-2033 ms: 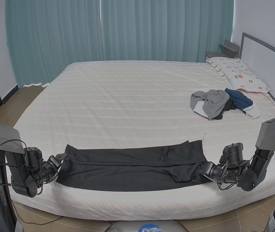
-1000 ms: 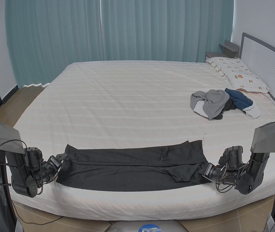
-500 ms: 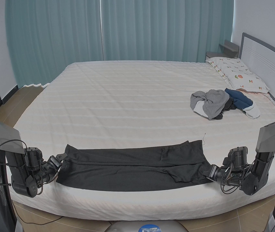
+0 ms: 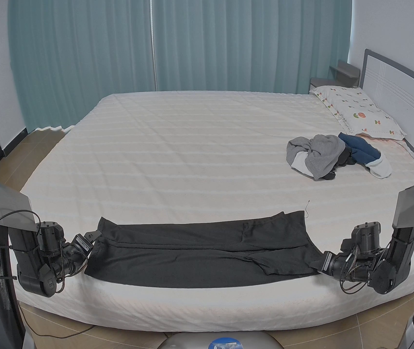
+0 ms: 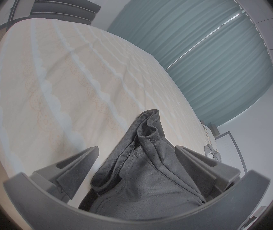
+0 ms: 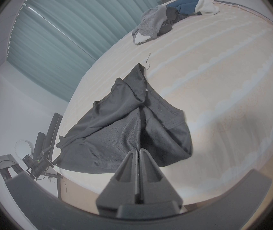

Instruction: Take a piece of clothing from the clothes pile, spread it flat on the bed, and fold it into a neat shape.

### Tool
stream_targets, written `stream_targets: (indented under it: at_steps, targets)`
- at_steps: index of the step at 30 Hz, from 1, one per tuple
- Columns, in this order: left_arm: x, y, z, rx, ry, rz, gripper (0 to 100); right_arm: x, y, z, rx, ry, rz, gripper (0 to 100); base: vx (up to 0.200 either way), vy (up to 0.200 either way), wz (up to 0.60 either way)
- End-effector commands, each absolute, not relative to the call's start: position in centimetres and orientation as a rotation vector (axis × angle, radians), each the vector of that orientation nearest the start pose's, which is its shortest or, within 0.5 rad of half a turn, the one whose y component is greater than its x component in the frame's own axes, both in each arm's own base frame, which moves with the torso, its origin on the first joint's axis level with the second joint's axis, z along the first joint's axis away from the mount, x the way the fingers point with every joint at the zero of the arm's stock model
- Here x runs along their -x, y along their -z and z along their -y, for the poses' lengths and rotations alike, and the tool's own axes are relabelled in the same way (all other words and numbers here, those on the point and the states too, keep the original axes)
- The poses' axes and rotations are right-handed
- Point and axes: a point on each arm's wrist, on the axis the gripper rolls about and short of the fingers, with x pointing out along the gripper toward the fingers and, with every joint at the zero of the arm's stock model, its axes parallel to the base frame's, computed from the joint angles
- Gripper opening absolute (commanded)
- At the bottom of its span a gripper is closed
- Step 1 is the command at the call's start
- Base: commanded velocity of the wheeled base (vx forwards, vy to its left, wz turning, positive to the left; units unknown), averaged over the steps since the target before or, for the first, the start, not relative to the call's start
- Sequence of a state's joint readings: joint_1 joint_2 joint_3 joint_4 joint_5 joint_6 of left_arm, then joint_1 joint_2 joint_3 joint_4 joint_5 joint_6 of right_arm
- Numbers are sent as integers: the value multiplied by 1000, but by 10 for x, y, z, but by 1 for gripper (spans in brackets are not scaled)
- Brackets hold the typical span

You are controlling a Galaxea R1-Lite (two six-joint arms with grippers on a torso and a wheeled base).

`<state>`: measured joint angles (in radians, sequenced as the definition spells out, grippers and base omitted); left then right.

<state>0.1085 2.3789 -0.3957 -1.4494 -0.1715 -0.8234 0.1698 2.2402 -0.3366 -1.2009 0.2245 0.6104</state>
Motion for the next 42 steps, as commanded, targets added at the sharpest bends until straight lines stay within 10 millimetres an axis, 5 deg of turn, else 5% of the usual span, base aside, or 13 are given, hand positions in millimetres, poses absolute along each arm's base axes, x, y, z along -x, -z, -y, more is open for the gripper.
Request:
stream_targets:
  at_steps: [1,9,10,20,32,42]
  targets:
    - [-303,35,-29,878,-161,-526,100,-270,22,-48,-596,-145,-813,0,0,0,0]
    - [-303,35,-29,878,-161,-526,100,-270,30,-45,-569,-141,-836,0,0,0,0]
    - [-303,35,-29,878,-161,-526,100,-270,30,-45,-569,-141,-836,100,0,0,0]
    - [-303,36,-29,878,-161,-528,100,-286,9,-45,-586,-174,-723,100,0,0,0]
    - [-303,36,-29,878,-161,-528,100,-317,21,-53,-658,-175,-691,100,0,0,0]
    - [-303,36,-29,878,-161,-528,100,-320,46,-62,-652,-178,-742,100,0,0,0]
